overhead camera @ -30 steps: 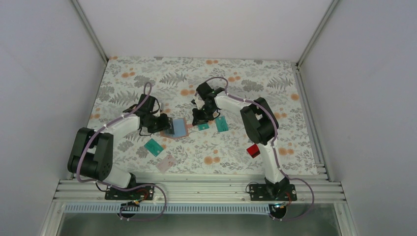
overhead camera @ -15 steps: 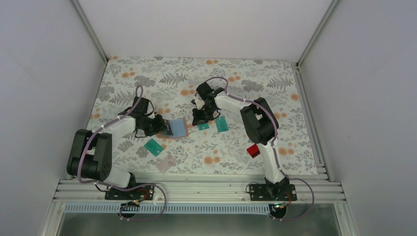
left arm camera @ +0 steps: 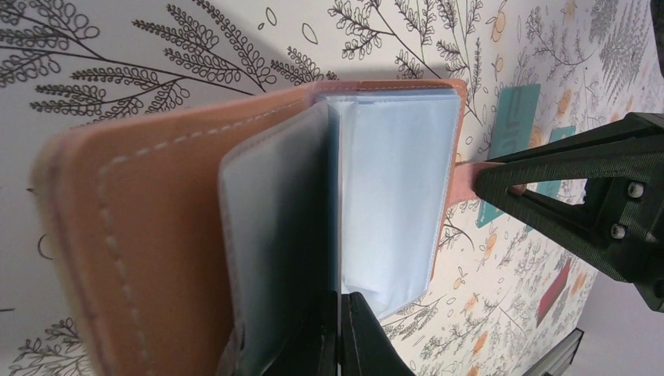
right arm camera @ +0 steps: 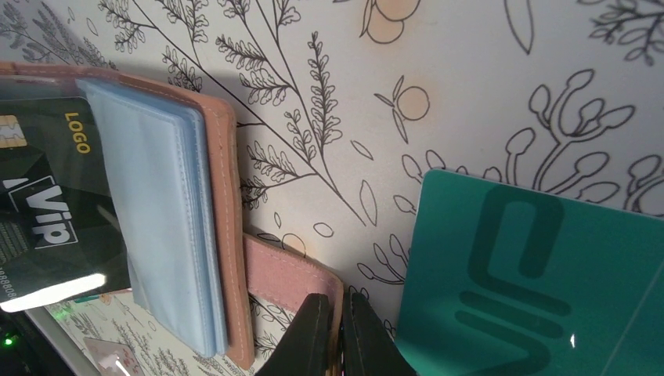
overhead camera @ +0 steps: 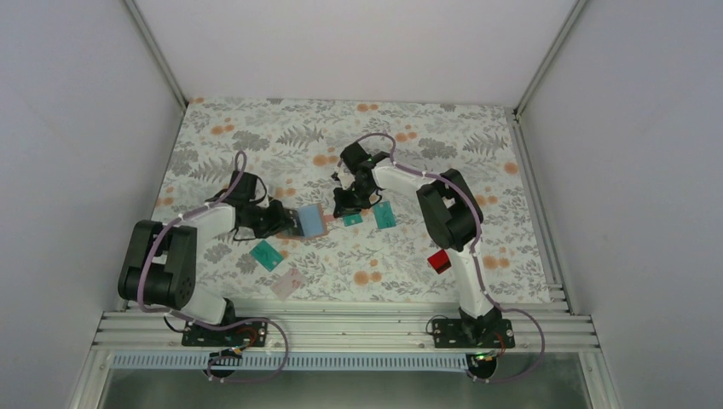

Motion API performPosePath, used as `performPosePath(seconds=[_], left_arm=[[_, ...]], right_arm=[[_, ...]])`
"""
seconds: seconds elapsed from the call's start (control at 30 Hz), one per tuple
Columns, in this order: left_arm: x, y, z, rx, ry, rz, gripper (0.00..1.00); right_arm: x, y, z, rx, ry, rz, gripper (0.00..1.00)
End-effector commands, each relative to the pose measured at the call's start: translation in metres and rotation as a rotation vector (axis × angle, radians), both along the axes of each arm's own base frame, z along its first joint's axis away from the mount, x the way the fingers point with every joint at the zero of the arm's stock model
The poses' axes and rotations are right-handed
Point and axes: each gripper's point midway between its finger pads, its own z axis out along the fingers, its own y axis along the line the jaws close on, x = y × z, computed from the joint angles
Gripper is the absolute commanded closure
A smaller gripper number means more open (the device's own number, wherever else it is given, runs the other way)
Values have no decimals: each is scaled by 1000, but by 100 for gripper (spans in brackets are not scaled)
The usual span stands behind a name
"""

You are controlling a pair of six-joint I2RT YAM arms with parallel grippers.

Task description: Put the credit cards into the card holder

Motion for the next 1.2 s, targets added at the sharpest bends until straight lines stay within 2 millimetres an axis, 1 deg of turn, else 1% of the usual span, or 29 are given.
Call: performPosePath(seconds=[0.0,0.2,0.3,0.43,0.57,0.6,0.63,0.77,0.9,0.97,1.07,1.17], left_arm=[[1,-4,-3,-38,1,-6,98],[-3,-5,-9,-50,18,-8,98],[-4,-5,-10,-90,21,0,98],[-2,-1,-5,-117,4,3,98],[3,-3,6,-146,-39,-18,98],[4,-4,8,-145,-44,-24,98],[4,-4,10,-145,-48,-30,98],[5,-3,10,-128,-47,-44,98],[4,-3,8,-122,-40,-56,98],[4,-2,8,-111,-39,-62,98],[4,-1,8,-102,-38,-69,98],[3,-1,6,-98,-33,-78,98]], right_arm=[[-20,-16,-28,-89,66,14,96],[-21,-16,-29,-88,71,10,96],[-22,-16,-30,-87,74,11,96],[-24,-20,-32,-102,76,7,96],[-23,-23,-32,-119,65,14,96],[-22,-21,-28,-109,57,23,95],[-18,-17,-21,-92,41,33,90],[-5,-6,9,-42,-26,61,77],[5,11,43,42,-63,84,69],[6,16,55,78,-73,91,66],[3,22,60,110,-70,100,63],[-5,28,57,119,-63,126,63]])
